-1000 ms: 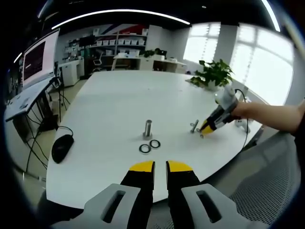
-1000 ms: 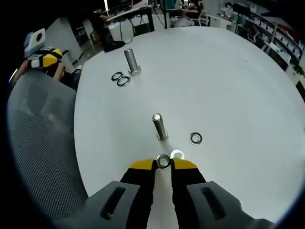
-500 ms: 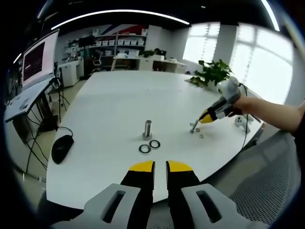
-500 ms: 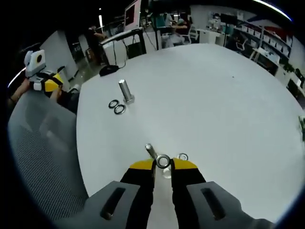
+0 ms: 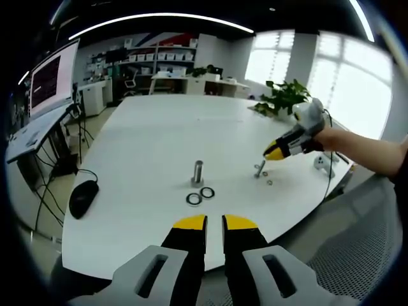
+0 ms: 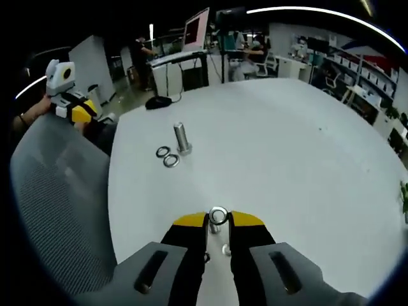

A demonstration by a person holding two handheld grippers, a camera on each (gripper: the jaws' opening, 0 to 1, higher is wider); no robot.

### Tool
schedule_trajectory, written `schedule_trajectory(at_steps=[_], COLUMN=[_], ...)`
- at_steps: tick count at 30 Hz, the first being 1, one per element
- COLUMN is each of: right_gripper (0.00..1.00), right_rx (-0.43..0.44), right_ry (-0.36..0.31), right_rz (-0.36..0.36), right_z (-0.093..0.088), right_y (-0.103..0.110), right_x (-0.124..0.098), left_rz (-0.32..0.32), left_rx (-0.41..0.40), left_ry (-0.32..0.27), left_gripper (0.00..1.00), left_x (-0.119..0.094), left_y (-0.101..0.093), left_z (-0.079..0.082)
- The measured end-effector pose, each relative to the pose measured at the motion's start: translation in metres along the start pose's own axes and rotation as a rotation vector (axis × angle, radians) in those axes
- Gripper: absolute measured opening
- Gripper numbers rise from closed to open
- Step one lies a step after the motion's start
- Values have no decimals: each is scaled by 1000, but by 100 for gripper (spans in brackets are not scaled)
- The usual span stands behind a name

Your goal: Place the washer onto the threaded stud by aligning its center hole with the stud, sliding it down to the base, and recovering from edge contact or off-axis alignment until the washer reaches the visible bottom stop.

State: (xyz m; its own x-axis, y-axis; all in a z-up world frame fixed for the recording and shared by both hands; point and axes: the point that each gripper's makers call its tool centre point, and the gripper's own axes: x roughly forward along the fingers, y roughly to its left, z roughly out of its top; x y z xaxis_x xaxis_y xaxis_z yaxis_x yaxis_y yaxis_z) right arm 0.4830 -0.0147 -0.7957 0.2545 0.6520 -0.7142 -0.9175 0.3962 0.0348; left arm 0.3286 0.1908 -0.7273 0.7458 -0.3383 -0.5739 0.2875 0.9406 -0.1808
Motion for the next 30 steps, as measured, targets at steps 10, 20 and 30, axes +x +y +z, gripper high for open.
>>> schedule_trajectory(at_steps=[10, 20, 30], right_gripper=[15, 14, 15], right_rx=[-36, -63, -34], right_ry=[32, 40, -3], right_rz=[8, 5, -3], right_z=[-7, -7, 0], right_y=[3, 5, 1], right_x=[5, 7, 2], left_rz=[2, 2, 2], left_rx=[-2, -1, -1], left_ry=[-2, -2, -5], left_gripper=[7, 7, 7], left_x=[0, 0, 0], left_y=[1, 0, 1], left_z=[0, 0, 1])
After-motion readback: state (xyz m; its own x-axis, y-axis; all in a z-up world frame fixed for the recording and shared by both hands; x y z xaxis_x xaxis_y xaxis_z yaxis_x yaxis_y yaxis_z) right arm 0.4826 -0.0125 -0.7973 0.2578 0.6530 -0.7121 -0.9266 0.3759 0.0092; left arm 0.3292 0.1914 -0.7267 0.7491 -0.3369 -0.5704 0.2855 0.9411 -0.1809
